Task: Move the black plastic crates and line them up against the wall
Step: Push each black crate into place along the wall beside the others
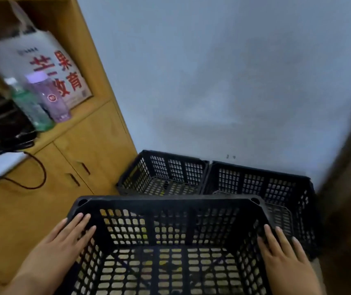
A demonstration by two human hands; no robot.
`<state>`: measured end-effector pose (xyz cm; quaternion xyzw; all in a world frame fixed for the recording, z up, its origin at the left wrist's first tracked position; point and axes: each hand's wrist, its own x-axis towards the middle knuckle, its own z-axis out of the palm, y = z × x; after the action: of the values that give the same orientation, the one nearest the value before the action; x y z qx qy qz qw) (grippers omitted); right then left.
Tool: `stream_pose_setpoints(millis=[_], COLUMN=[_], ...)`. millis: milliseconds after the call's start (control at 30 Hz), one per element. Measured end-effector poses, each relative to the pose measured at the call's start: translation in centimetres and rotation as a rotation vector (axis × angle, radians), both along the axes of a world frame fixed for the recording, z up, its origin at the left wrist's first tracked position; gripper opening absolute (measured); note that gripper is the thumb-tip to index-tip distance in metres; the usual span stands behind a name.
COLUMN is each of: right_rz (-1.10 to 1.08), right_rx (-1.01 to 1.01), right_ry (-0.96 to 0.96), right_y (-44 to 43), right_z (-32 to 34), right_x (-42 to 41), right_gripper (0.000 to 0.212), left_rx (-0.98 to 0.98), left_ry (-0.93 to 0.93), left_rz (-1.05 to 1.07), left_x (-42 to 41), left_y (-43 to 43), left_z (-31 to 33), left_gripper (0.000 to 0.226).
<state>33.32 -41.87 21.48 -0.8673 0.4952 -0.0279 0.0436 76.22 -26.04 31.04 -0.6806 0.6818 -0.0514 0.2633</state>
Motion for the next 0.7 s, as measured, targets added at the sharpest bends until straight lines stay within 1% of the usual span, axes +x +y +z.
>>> stream_pose_setpoints(millis=[33, 67, 100, 133, 167, 200, 300, 367, 467, 567, 667, 700], right_rz=[0.013, 0.025, 0.023, 0.018, -0.003, -0.024, -0.069, -0.103, -0.141, -0.194, -0.266, -0.291], right_rx=[-0.007, -0.018, -0.024, -0.035, -0.046, -0.067, -0.089, -0.135, -0.209, -0.256, -0.301, -0.281], right_ry=[-0.018, -0.048, -0.081, -0.115, -0.125, -0.136, -0.114, -0.094, -0.065, -0.019, 0.048, 0.069], right_y=[-2.3, -4.3, -6.0, -7.7, -9.4, -11.2, -16.0, -19.2, -23.4, -27.5, -30.9, -31.9], right_z=[-0.8, -1.0, 0.1, 0.2, 0.6, 1.0, 1.7, 1.8, 1.8, 1.1, -0.3, -0.9], right_x=[1.4, 2.8, 4.1, 5.2, 6.5, 7.8, 11.4, 13.7, 17.4, 21.4, 25.5, 26.5], right_gripper=[0.048, 0.048, 0.048, 0.048, 0.048, 0.048, 0.054, 0.058, 0.06, 0.059, 0.05, 0.051], left_rx=[0.09, 0.084, 0.086, 0.097, 0.07, -0.022, 0.017, 0.009, -0.029, -0.013, -0.005, -0.008], left_ry=[-0.074, -0.094, -0.121, -0.145, -0.125, -0.093, -0.109, -0.104, -0.112, -0.081, -0.05, -0.054], left_rz=[0.013, -0.041, -0.046, 0.001, 0.028, 0.018, 0.139, 0.158, 0.116, 0.06, -0.03, -0.052], left_x=[1.7, 3.8, 5.3, 6.2, 7.1, 8.4, 11.8, 14.5, 18.8, 23.3, 27.8, 29.2], left_y=[-2.2, -4.1, -6.2, -8.2, -10.2, -12.3, -18.2, -22.2, -27.8, -33.7, -40.3, -42.4], left_z=[0.3, 0.0, 0.2, 0.8, 1.3, 1.3, 1.7, 1.8, 1.1, -0.1, -1.7, -2.3], left_gripper=[0.106, 0.109, 0.108, 0.104, 0.097, 0.09, 0.079, 0.078, 0.08, 0.082, 0.084, 0.083])
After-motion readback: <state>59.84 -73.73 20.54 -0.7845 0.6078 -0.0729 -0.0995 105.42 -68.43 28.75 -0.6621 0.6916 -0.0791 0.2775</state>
